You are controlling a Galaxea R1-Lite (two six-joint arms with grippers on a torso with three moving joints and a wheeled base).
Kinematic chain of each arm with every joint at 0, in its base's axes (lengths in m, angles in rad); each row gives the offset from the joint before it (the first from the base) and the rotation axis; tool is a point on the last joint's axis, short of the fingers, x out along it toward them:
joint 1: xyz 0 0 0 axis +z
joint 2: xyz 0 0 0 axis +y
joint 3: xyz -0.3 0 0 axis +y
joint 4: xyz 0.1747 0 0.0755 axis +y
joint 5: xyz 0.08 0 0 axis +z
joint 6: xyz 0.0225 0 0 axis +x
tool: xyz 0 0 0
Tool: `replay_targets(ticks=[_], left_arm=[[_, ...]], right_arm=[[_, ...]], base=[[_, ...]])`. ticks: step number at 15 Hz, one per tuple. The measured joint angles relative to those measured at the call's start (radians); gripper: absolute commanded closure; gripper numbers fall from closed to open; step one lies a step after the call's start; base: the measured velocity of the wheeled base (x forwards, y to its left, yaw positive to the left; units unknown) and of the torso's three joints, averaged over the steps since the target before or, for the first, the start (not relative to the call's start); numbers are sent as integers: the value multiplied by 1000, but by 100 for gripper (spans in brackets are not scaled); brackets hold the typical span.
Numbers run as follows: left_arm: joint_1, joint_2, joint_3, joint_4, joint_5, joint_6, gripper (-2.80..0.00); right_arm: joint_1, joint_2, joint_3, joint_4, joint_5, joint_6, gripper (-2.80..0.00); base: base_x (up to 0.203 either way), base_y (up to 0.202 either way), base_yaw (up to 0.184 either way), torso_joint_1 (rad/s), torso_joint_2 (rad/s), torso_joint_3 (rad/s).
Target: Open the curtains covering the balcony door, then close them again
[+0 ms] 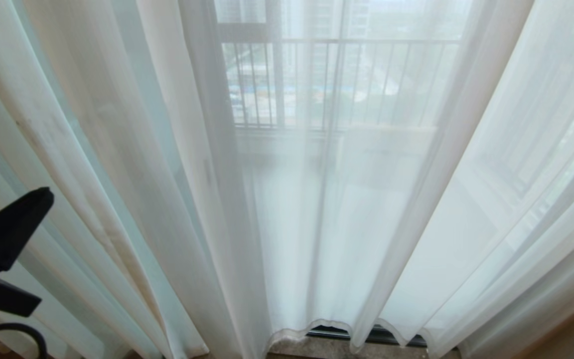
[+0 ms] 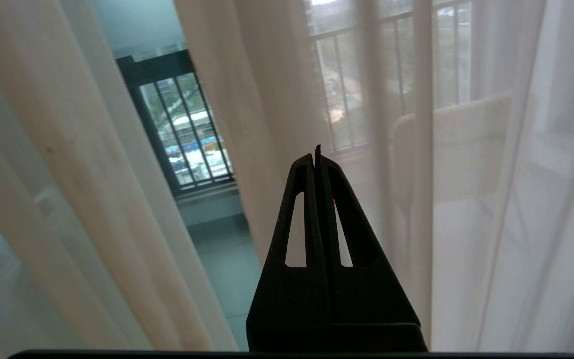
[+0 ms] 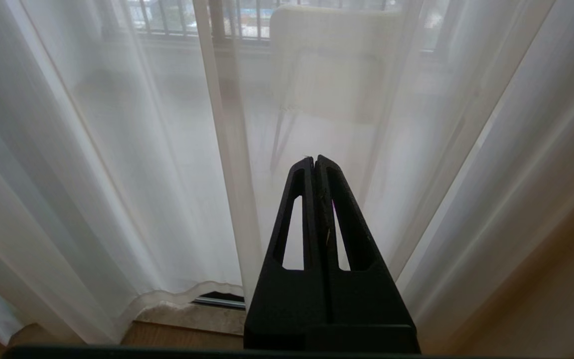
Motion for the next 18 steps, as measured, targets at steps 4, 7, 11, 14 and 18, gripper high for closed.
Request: replay_targets(ticks=[4,7,11,14,18], left_arm=[[171,-155,75,37,-8,10,0],[230,-325,97,198,-4,28,0],[286,-568,103,529,15,33,0],[303,-643,103,692,130,-2,0],[310,-668,104,846,273,-33,0]], right_arm=[[0,0,0,0,0,0,0],[0,0,0,0,0,0,0],[0,0,0,0,0,0,0],[0,0,0,0,0,0,0],[0,0,0,0,0,0,0]], base=[[0,0,0,0,0,0],[0,0,0,0,0,0],[0,0,0,0,0,0],[0,0,0,0,0,0],[0,0,0,0,0,0]])
